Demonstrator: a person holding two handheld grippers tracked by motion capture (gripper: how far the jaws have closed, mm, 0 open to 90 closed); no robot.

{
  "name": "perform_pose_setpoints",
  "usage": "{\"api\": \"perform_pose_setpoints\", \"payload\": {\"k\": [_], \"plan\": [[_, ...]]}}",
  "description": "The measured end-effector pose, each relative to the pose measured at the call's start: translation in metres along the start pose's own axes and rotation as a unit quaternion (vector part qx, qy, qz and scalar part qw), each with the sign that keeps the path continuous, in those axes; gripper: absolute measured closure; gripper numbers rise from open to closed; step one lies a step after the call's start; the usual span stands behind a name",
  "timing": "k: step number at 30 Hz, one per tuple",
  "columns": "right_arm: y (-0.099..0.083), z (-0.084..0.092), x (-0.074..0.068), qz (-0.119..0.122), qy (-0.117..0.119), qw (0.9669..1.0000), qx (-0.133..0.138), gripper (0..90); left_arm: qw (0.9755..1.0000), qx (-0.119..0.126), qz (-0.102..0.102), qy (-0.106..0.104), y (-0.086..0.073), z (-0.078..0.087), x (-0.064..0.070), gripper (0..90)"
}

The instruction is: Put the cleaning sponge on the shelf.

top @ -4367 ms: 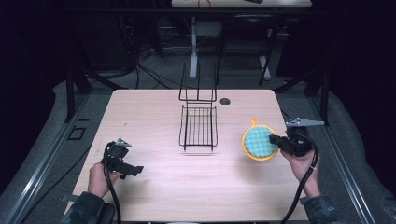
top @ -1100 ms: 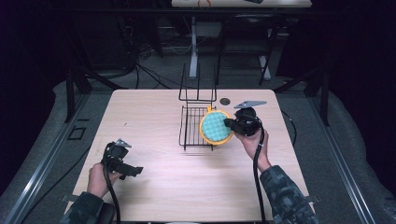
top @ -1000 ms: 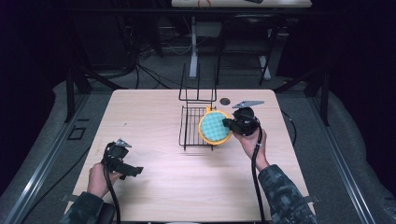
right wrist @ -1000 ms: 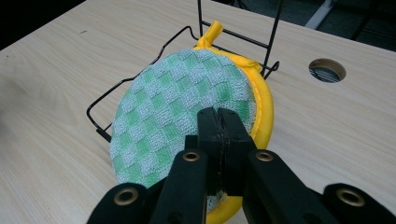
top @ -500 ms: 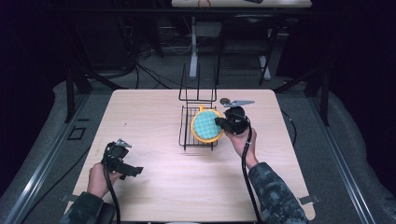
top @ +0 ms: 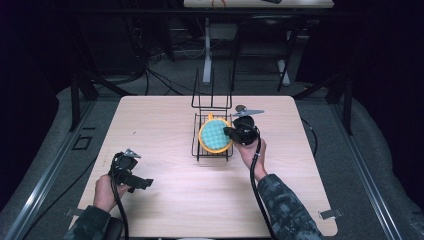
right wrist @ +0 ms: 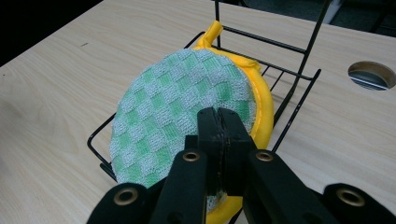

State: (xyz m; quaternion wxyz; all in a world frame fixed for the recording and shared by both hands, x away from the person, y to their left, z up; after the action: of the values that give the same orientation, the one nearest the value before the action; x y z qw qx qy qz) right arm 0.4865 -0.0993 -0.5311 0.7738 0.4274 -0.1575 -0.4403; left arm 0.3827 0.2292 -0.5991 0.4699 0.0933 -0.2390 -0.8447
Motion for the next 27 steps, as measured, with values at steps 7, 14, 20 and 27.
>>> {"api": "perform_pose_setpoints", "payload": {"k": [7, 14, 20, 27], "plan": [[-0.002, -0.009, 0.0, -0.004, -0.003, 1.0, 0.003, 88.8, 1.0, -0.001, -0.001, 0.0, 0.0, 0.0, 0.0, 0.2], [-0.008, -0.018, 0.001, -0.019, -0.005, 0.9998, -0.003, 88.7, 1.0, -0.002, -0.001, 0.0, 0.0, 0.0, 0.0, 0.2], [-0.011, -0.023, 0.003, -0.028, -0.007, 0.9995, -0.009, 88.7, 1.0, -0.002, -0.001, -0.001, 0.0, 0.0, 0.0, 0.2], [-0.014, -0.029, 0.003, -0.04, -0.01, 0.9991, -0.011, 88.5, 1.0, -0.002, -0.002, 0.0, 0.0, 0.0, 0.0, 0.2]]}}
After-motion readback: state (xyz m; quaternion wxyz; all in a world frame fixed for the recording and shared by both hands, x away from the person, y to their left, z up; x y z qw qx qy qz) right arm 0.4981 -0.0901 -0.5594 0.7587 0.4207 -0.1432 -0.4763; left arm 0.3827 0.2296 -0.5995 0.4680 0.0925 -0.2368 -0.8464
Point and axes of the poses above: each handheld gripper's, and its own axes: z roughly backward along the jaws, y roughly out of its top, x roughly to its right, the point moved 7 cm from there along -z, roughly forward along the jaws, and after that the axes turned 2 degrees about z, right-handed, at the moved point
